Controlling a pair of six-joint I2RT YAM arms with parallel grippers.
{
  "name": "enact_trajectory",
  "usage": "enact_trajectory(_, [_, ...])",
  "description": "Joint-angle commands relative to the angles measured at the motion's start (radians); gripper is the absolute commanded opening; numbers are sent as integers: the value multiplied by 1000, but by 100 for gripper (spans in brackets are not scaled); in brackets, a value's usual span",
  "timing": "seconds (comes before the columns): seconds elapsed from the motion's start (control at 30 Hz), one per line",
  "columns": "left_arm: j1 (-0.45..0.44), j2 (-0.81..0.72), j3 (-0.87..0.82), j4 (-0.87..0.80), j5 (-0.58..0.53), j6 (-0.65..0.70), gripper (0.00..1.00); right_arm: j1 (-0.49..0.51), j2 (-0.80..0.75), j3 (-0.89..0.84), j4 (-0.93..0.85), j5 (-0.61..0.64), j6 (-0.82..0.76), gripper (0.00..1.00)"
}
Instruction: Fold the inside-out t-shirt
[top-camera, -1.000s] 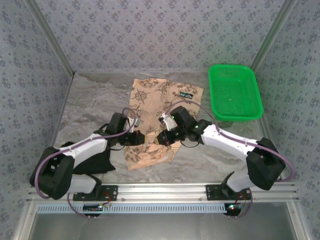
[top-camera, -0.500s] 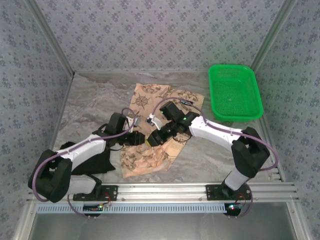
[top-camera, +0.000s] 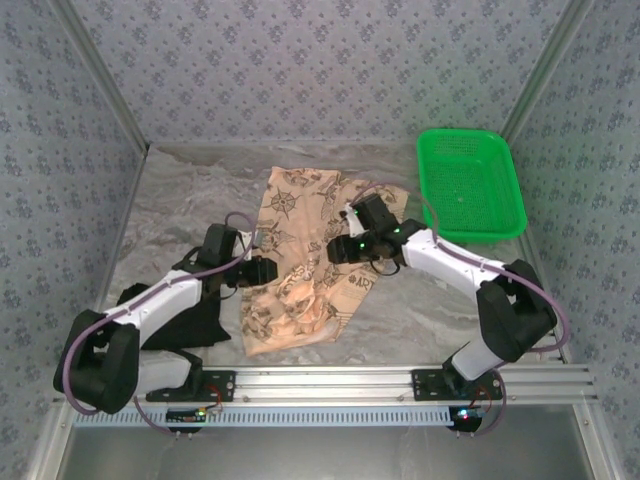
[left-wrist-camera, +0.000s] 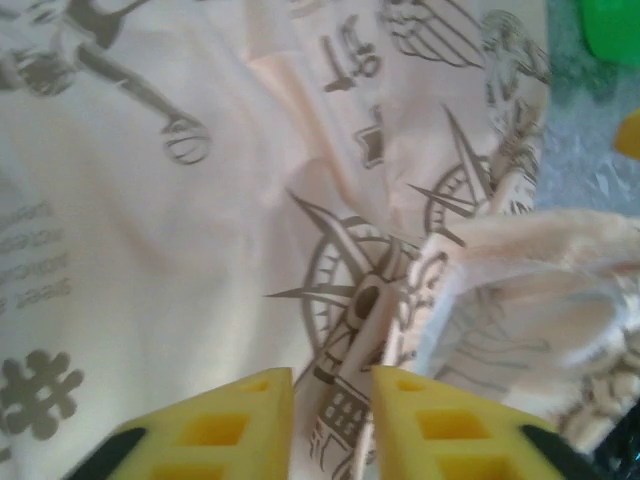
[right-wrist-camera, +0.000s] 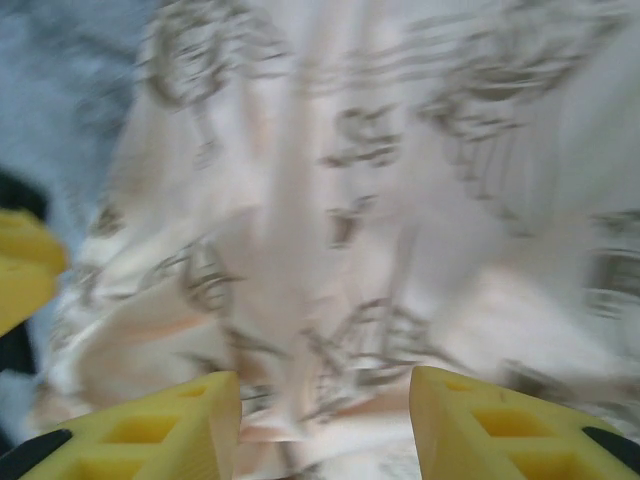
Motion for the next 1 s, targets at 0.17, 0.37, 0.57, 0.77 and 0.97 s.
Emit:
enact_trajectory(0.17, [13,82,98,-37,-31,16,45,-61,-18,-95,-89,103,88,51])
enact_trajectory(0.37, [13,186,243,-83,-128,72,47,-40,76,-94,-16,66,80,50])
enact_trajectory(0.57, [12,375,419,-43,-161,99,48,10,178,-120,66,95,36,45])
enact_trajectory(0.77, [10,613,647,-94,-89,120,47,83,131,-168,68,60,64,43])
enact_trajectory(0.97, [10,715,780,-208,-105,183,47,199,79,-161,19,151,137,46])
